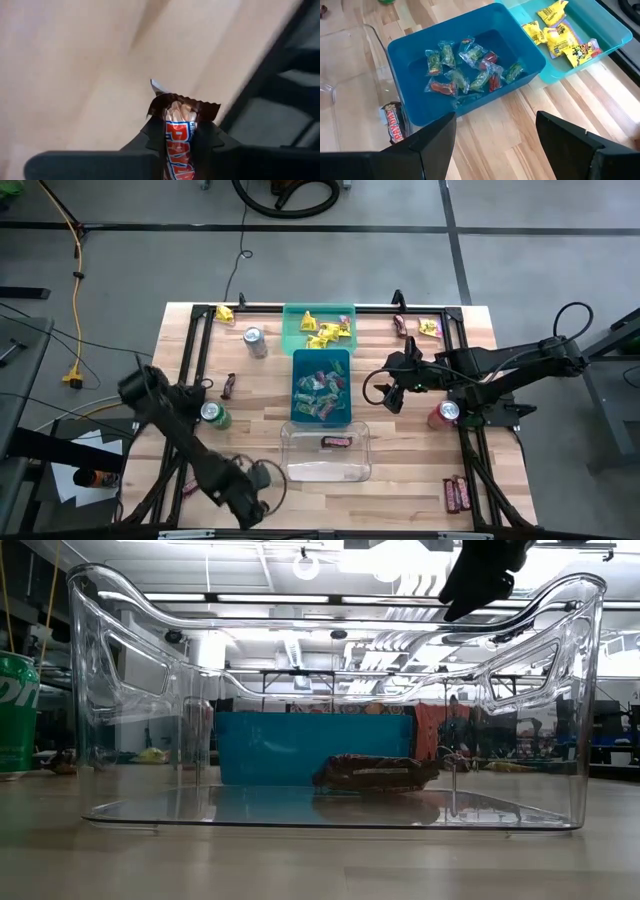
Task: Sort candy
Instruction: Put the brown candy into the transparent bin
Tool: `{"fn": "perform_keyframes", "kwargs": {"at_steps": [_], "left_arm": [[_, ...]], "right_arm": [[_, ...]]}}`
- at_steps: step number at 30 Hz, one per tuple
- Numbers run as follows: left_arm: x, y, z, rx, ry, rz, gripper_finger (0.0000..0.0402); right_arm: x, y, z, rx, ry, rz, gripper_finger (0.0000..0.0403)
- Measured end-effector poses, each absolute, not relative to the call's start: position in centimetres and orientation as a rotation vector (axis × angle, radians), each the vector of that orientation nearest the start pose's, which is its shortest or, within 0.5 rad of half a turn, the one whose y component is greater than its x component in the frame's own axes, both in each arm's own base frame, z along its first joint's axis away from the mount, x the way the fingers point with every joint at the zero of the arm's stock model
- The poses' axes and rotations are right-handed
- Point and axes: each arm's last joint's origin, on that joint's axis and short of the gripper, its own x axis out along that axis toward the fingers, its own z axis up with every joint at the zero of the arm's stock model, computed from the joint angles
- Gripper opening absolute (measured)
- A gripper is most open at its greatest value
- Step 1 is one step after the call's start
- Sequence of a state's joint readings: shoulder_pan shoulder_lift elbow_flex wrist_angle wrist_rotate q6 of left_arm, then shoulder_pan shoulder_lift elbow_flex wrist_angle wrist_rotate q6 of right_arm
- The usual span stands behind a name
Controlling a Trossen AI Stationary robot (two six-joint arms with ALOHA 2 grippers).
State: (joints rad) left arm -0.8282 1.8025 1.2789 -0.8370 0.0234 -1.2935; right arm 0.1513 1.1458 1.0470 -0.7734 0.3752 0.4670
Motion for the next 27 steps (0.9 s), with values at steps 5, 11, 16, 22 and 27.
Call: {"fn": "perform_keyframes", "kwargs": {"at_steps": [5,11,16,22,27], "left_arm": [[24.0,-20.7,27.2,-0.511,1.05,0.128,0.003],[26.5,-14.9,32.2,-0.365,0.588,0.262,0.0034],[31.0,-13.7,29.9,-0.28,0.624,0.142,0.0045],[34.3,-12.9,26.2,-0.366,0.715,0.12,0.0103],[34.9,-12.7,26.0,-0.453,0.722,0.063,0.0158]], "right_arm": [[22.2,2.3,30.8,0.222,0.75,-0.397,0.027],[22.5,2.4,31.1,0.257,0.709,-0.399,0.027],[22.5,2.4,31.1,0.258,0.71,-0.4,0.027],[22.5,2.4,31.1,0.286,0.706,-0.407,0.027],[22.5,2.4,31.1,0.288,0.707,-0.405,0.027]]}}
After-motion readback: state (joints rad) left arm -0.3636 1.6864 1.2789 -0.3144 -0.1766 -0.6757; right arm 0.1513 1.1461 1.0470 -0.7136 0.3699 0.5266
